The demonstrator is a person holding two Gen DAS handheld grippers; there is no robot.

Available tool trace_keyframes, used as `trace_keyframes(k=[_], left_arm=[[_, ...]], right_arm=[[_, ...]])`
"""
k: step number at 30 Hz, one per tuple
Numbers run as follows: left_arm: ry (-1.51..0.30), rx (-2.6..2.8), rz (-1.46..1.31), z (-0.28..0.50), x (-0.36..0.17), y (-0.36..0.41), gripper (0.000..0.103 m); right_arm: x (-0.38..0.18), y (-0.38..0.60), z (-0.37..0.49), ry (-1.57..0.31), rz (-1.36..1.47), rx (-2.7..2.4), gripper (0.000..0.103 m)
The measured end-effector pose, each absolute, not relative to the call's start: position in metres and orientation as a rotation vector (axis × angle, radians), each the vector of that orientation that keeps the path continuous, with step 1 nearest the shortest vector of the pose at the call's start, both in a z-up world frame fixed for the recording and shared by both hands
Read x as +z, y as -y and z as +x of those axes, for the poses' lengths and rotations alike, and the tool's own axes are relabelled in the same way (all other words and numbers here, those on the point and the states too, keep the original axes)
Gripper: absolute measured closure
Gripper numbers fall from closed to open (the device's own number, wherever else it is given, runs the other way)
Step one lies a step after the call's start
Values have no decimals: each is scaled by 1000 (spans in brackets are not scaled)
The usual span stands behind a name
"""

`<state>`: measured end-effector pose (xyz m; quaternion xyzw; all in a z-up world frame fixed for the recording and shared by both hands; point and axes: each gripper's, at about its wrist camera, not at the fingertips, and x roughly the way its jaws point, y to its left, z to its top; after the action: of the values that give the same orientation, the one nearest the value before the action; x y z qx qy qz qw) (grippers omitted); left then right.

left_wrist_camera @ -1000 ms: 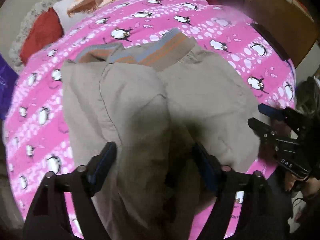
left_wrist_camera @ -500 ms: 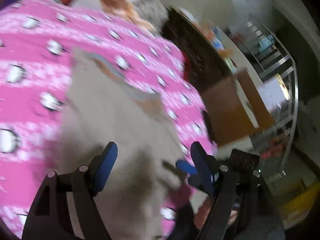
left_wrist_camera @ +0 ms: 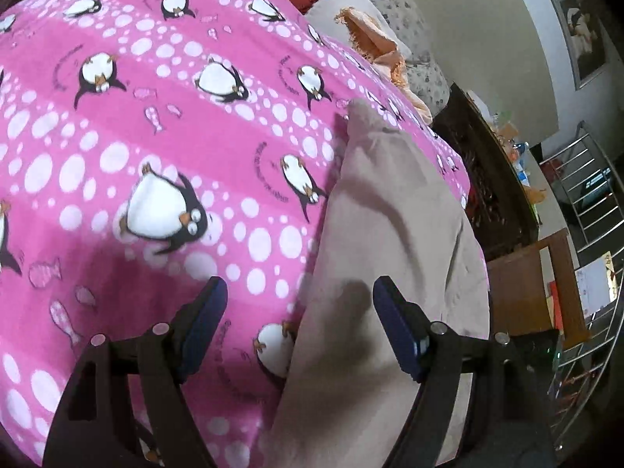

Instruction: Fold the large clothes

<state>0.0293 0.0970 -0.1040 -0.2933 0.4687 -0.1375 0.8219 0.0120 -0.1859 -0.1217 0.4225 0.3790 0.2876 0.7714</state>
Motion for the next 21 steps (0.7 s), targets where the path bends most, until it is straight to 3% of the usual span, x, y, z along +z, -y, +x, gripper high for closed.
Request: trace_keyframes(k=[2,3,4,5,7,14,18,21], left_arm=[[-1002,-304,-600,27,-106,-93,26],[-1003,-312,-592,24,-105,-91,26],[-1006,-321,-590,22,-104,-88,26],[-1008,-328,-592,23,-103,-89,26],[-990,-327,-602,26,-98,-90,26],[-945,-325,-603,44,-73,-92,26],[-964,-355,-582,46,-71,-76,26],[-987,-368,-579,47,-75,-62,26]], right_arm=[[-118,170,14,-872,808,545,39],[-113,157,16,-912,703,487,45],[-109,154,16,-923,653,472,57],[-105,148,16,-936,606,466,83],[-86,145,13,-916,513,489,94],[-17,213,32,-977,233,539,96],[-23,258,39,-1035,120,558,97],[-64,287,52,-1108,146,530,97]])
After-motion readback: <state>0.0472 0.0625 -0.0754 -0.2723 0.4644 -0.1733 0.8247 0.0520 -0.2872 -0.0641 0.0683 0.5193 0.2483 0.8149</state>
